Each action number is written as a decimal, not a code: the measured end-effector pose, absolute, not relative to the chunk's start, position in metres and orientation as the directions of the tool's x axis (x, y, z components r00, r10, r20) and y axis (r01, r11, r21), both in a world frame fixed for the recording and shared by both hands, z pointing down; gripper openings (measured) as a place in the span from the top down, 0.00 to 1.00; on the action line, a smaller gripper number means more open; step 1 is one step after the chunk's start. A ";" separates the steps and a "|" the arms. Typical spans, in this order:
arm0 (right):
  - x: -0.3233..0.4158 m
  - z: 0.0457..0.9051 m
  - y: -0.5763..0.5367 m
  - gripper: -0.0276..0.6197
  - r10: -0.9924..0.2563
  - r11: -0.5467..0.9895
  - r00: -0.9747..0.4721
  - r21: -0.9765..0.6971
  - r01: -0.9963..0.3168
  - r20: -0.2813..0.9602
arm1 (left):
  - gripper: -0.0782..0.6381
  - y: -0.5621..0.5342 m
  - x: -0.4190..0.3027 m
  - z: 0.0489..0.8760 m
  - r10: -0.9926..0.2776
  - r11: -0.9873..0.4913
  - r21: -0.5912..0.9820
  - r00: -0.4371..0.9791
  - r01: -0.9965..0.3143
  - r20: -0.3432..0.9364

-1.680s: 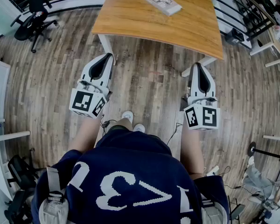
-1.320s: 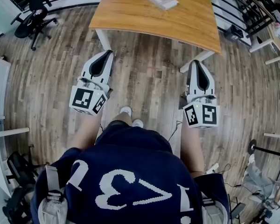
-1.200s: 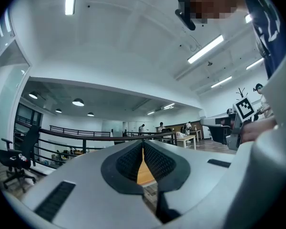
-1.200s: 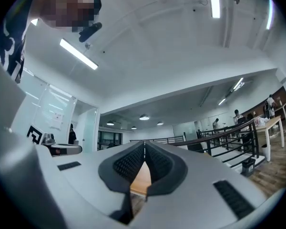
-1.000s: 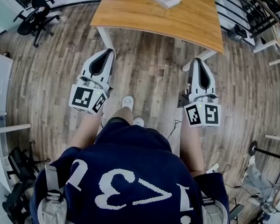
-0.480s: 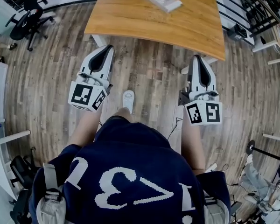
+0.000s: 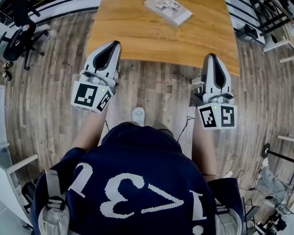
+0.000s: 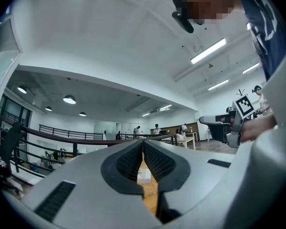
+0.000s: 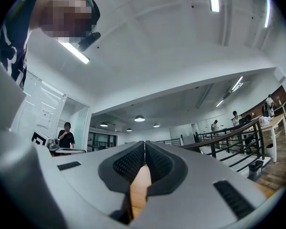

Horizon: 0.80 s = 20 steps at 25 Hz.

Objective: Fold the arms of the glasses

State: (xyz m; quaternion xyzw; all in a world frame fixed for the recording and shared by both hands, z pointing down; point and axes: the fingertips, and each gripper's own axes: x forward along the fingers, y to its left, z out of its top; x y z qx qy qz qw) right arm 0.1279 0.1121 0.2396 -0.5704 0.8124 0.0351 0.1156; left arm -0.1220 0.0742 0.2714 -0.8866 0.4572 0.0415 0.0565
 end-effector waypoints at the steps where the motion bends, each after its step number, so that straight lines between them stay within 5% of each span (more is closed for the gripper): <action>1: 0.125 0.241 0.107 0.91 -0.920 0.346 -0.322 -0.075 -0.935 -0.223 | 0.86 0.067 -0.125 0.272 -0.805 -0.578 -0.060 0.580 -0.814 -0.125; 20: 0.124 0.253 -0.038 0.91 -0.884 0.445 -0.424 -0.077 -0.892 -0.199 | 0.86 -0.052 -0.121 0.295 -0.854 -0.515 -0.001 0.513 -0.857 -0.088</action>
